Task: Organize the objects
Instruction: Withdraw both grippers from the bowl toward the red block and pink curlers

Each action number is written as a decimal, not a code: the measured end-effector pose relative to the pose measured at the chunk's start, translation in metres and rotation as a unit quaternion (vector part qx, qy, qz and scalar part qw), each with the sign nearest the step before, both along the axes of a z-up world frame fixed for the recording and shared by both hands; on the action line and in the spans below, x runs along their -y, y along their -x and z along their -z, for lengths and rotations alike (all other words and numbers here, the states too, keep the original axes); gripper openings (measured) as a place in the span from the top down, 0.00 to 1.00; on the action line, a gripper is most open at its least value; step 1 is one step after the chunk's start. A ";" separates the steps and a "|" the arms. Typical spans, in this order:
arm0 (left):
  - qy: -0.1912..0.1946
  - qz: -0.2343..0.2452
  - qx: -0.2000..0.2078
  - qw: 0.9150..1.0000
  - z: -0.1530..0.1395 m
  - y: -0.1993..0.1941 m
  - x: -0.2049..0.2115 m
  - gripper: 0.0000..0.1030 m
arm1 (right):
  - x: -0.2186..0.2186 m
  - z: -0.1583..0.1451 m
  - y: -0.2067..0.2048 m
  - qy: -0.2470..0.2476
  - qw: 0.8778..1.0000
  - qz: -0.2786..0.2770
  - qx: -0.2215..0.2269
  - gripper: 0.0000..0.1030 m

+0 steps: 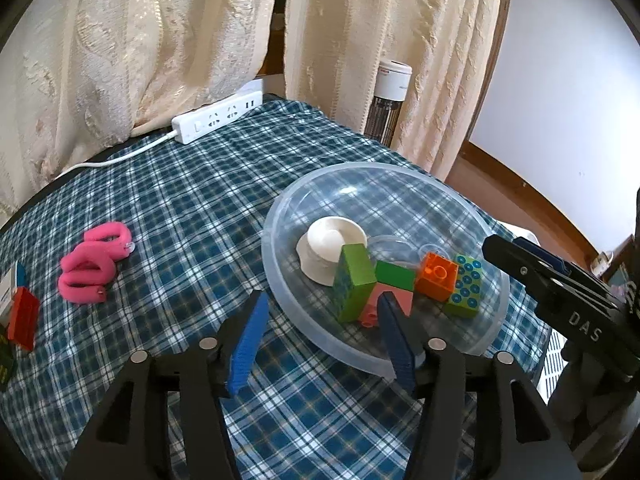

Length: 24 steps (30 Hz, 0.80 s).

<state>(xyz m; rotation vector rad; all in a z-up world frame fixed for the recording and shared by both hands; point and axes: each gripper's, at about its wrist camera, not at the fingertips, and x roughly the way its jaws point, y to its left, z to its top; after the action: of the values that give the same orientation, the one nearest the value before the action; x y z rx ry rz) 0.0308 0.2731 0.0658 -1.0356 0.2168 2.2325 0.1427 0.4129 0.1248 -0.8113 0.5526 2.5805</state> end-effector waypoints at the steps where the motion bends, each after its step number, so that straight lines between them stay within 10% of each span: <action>1: 0.000 -0.004 0.002 1.000 0.000 0.001 0.002 0.39 | 0.002 -0.001 0.000 0.000 1.000 -0.002 -0.001 0.43; 24: -0.001 -0.080 -0.002 0.997 -0.003 0.016 0.063 0.30 | 0.057 -0.009 0.021 0.006 0.998 -0.066 -0.008 0.39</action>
<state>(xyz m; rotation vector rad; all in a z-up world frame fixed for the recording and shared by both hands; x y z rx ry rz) 0.0146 0.2099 0.0683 -1.0798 0.1380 2.3770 0.1217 0.3563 0.1339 -0.8589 0.5353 2.7068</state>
